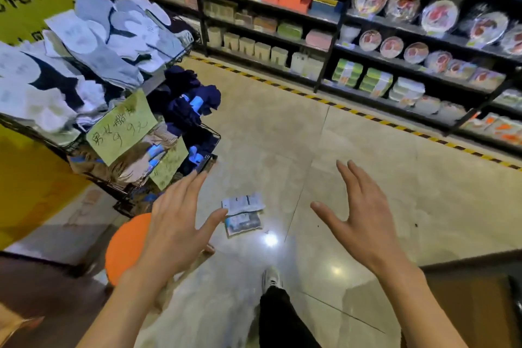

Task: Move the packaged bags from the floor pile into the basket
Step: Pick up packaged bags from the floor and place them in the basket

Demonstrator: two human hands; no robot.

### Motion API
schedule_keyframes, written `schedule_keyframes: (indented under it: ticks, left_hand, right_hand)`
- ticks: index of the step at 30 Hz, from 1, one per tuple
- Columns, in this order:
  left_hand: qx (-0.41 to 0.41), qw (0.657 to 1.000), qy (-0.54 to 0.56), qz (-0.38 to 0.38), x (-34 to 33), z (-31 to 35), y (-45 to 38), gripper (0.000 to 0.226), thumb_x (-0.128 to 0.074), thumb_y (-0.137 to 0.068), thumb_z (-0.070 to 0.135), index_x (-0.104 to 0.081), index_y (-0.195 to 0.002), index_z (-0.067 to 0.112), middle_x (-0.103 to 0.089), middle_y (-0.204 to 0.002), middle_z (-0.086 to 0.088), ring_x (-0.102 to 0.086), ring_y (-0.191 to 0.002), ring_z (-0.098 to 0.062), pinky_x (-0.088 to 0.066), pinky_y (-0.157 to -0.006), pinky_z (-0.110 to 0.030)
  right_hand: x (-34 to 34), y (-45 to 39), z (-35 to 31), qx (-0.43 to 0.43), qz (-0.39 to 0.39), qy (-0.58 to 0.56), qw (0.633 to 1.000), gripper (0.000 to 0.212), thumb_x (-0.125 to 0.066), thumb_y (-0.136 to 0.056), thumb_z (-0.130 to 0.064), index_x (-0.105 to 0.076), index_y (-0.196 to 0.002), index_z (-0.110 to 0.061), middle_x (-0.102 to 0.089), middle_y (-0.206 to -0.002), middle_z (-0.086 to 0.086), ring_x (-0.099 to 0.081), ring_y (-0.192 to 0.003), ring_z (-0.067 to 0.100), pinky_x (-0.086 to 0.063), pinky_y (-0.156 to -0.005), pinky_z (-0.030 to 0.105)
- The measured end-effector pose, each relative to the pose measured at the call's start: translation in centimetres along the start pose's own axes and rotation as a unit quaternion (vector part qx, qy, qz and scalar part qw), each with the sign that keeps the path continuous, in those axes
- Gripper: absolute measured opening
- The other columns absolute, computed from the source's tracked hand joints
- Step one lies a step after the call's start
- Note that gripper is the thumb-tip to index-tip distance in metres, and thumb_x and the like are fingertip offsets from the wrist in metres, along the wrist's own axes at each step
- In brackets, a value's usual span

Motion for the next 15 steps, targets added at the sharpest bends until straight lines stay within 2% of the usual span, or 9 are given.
schedule_keyframes:
  ticks: [3, 6, 8, 11, 15]
  left_hand:
    - [0.033, 0.999, -0.007, 0.007, -1.9, -0.4, -4.8, 0.081, -0.034, -0.094, 0.075, -0.034, -0.158, 0.025, -0.043, -0.160, -0.001, -0.038, -0.147, -0.025, -0.035, -0.115, -0.054]
    - [0.065, 0.998, -0.004, 0.008, -3.9, -1.4, -9.8, 0.083, -0.032, -0.093, 0.077, -0.035, -0.157, 0.024, -0.043, -0.160, -0.001, -0.038, -0.147, -0.025, -0.034, -0.117, -0.054]
    - [0.077, 0.997, -0.009, 0.009, -5.7, -2.5, -13.0, 0.081, -0.035, -0.094, 0.075, -0.035, -0.157, 0.023, -0.044, -0.159, -0.003, -0.039, -0.146, -0.027, -0.036, -0.117, -0.056]
    - [0.081, 0.997, -0.001, 0.013, -9.9, -5.0, -16.2, 0.075, -0.042, -0.097, 0.069, -0.031, -0.158, 0.026, -0.045, -0.158, -0.002, -0.040, -0.145, -0.026, -0.038, -0.114, -0.054]
    - [0.090, 0.996, 0.006, 0.016, -18.3, -10.8, -18.5, 0.073, -0.039, -0.097, 0.070, -0.024, -0.159, 0.035, -0.037, -0.163, 0.003, -0.033, -0.151, -0.024, -0.031, -0.119, -0.053]
  right_hand:
    - [-2.8, -7.0, 1.8, 0.029, -0.033, -0.007, 0.999, 0.094, -0.041, -0.088, -0.077, -0.035, -0.160, -0.017, -0.037, -0.166, 0.012, -0.036, -0.152, 0.032, -0.028, -0.122, 0.048]
    - [-6.3, -13.4, 3.1, 0.070, -0.050, -0.009, 0.996, 0.091, -0.045, -0.090, -0.075, -0.039, -0.158, -0.015, -0.041, -0.162, 0.016, -0.041, -0.148, 0.036, -0.033, -0.120, 0.051]
    - [-9.1, -17.0, 3.7, 0.088, -0.059, -0.015, 0.994, 0.089, -0.047, -0.090, -0.073, -0.039, -0.158, -0.016, -0.042, -0.162, 0.015, -0.040, -0.149, 0.035, -0.031, -0.121, 0.049]
    - [-14.9, -20.5, 5.0, 0.094, -0.077, -0.027, 0.992, 0.088, -0.047, -0.090, -0.074, -0.037, -0.159, -0.019, -0.040, -0.164, 0.013, -0.037, -0.150, 0.033, -0.030, -0.122, 0.050]
    - [-25.6, -23.1, 8.1, 0.106, -0.086, -0.028, 0.990, 0.088, -0.047, -0.090, -0.074, -0.035, -0.159, -0.021, -0.038, -0.165, 0.010, -0.036, -0.152, 0.031, -0.031, -0.121, 0.050]
Point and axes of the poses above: each hand's wrist, its own y-axis away from the middle knuckle, its own x-axis out of the back of the hand, z = x × y, the point moved 7 cm from there along -y, towards the middle knuckle
